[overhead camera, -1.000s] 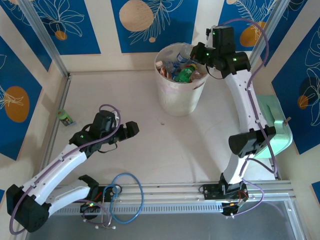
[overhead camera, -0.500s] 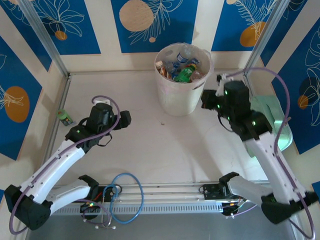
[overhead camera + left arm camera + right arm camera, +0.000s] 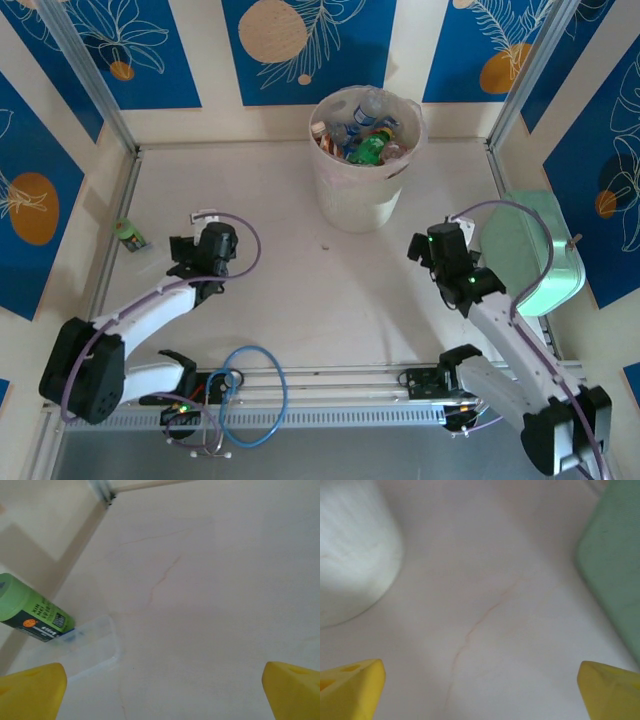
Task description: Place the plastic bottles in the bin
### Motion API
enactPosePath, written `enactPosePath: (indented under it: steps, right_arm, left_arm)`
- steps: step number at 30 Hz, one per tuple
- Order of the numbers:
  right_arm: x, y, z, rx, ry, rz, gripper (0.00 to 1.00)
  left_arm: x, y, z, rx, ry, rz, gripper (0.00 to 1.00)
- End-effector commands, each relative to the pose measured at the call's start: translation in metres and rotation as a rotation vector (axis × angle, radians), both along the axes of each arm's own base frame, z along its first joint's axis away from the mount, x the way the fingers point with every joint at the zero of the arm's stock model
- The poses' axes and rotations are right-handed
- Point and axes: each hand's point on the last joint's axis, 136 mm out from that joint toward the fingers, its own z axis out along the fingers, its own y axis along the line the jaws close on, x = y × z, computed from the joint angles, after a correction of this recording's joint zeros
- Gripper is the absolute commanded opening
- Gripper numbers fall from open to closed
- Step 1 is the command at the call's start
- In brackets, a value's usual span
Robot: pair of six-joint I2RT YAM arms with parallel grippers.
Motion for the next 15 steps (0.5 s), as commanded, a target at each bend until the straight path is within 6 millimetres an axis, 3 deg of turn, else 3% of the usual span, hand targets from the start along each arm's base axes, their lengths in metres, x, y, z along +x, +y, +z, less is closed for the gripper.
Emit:
enactPosePath:
  steps: [1, 5, 8, 12, 15]
  right_arm:
    - [0.018, -0.030, 0.000, -0.140, -0.066, -0.132, 0.99]
    - [0.047, -0.016, -0.026, -0.195, -0.111, -0.007, 0.99]
    - [0.063, -0.006, -0.046, -0.205, -0.166, 0.072, 0.99]
    - [0.085, 0.025, -0.037, -0.126, -0.297, 0.267, 0.99]
    - [0.104, 0.023, -0.035, -0.108, -0.302, 0.293, 0.99]
  left_arm:
    - [0.018, 0.020, 0.018, -0.017, -0.104, 0.055, 1.00]
    - [0.027, 0.029, 0.022, -0.002, -0.172, 0.021, 1.00]
    - [0.027, 0.031, 0.009, 0.008, -0.134, -0.003, 1.00]
    - [0.033, 0.025, -0.020, 0.008, -0.127, -0.077, 1.00]
    - [0.049, 0.022, -0.020, 0.017, -0.138, -0.110, 1.00]
